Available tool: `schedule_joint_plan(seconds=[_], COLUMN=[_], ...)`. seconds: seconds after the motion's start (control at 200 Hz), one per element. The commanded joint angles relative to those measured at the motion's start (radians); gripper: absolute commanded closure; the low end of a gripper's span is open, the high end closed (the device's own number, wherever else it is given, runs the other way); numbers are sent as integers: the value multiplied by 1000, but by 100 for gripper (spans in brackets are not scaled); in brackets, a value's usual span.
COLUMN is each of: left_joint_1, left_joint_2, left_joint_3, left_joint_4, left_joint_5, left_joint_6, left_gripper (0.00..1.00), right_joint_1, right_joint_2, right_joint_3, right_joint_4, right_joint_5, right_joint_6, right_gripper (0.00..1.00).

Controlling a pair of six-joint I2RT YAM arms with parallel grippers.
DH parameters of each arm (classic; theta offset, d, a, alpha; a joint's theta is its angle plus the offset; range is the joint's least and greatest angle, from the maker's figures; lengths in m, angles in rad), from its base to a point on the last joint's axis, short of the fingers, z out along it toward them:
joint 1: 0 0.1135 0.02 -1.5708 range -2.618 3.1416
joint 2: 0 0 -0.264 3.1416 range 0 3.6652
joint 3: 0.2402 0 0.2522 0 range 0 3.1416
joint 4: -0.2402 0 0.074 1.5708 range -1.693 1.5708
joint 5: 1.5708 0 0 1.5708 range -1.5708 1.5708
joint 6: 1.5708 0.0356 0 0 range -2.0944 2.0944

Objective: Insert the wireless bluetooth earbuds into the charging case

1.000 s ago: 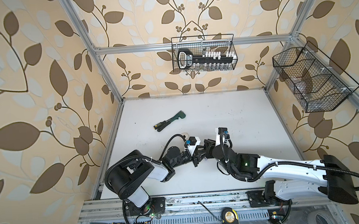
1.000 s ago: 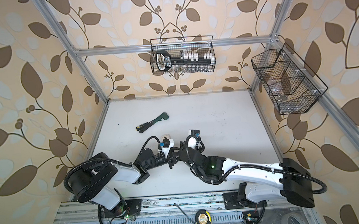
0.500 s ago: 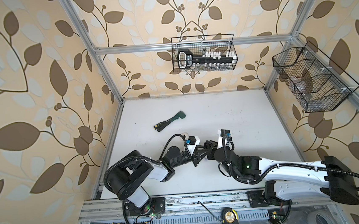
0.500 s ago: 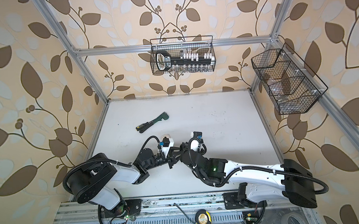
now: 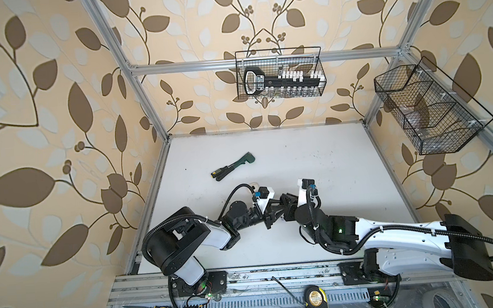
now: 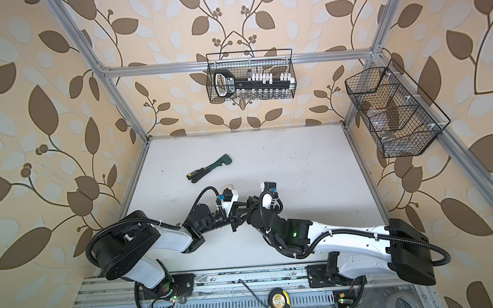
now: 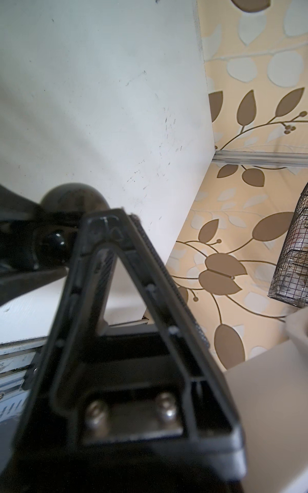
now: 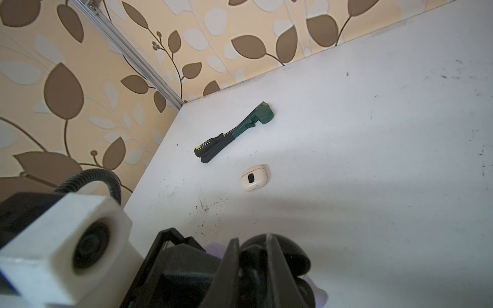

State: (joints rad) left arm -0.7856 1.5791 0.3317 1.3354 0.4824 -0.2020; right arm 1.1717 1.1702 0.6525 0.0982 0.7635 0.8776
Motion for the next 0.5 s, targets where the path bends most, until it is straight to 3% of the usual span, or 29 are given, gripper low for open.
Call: schedule_joint_plan(seconds=[0.0, 0.495], left_joint_1=[0, 0], left_joint_2=[-39, -50], left_joint_3=[29, 41], left_joint_4=[89, 88], left_joint_5=[36, 59], left_joint_6=[-15, -64], left_gripper=[100, 100], right_joint_1=[9, 27], right_joint_2=[12, 26], right_joint_3=[-25, -65], right_joint_4=[24, 111], right_joint_5=[24, 64], right_joint_6=[-18, -43], right_gripper=[84, 84])
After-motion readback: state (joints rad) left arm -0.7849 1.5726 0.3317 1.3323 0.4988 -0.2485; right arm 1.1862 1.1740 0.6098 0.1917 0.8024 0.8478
